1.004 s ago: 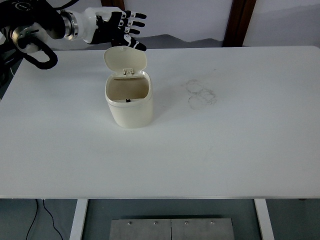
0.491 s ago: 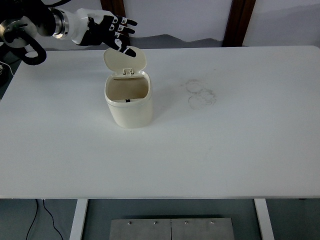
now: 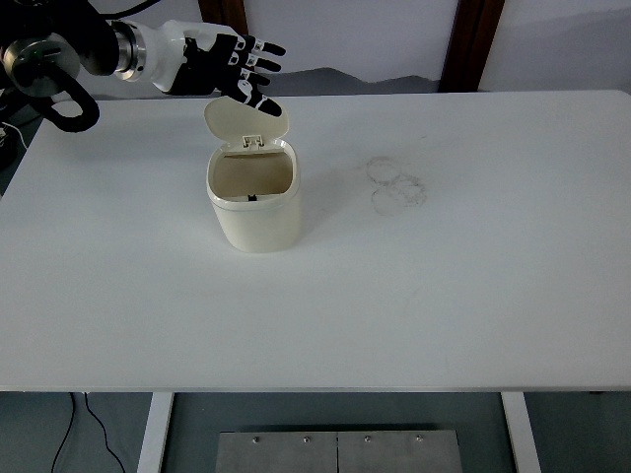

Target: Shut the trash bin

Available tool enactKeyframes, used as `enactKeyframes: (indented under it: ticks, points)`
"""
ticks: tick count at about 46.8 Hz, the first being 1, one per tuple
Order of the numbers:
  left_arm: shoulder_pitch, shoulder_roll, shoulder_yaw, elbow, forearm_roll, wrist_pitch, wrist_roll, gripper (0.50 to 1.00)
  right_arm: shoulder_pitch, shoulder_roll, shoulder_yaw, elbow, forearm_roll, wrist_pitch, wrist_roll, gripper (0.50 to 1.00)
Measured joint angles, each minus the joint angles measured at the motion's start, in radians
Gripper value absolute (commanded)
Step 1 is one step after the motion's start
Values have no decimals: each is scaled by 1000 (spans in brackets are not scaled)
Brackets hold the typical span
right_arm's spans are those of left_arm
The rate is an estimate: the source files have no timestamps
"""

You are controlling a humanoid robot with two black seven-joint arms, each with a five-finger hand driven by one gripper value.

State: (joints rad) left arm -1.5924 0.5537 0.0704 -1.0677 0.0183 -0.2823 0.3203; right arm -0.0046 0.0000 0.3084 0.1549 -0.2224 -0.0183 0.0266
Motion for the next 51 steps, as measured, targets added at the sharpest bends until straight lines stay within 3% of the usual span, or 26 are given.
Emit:
enactKeyframes:
  ticks: [27,51]
  points:
    - [15,-1,76,-72,-73,11,-1,1000,0,0,0,0,0,0,0,995]
    - [101,-1,77,-95,-92,40,-2,1000,0,0,0,0,0,0,0,995]
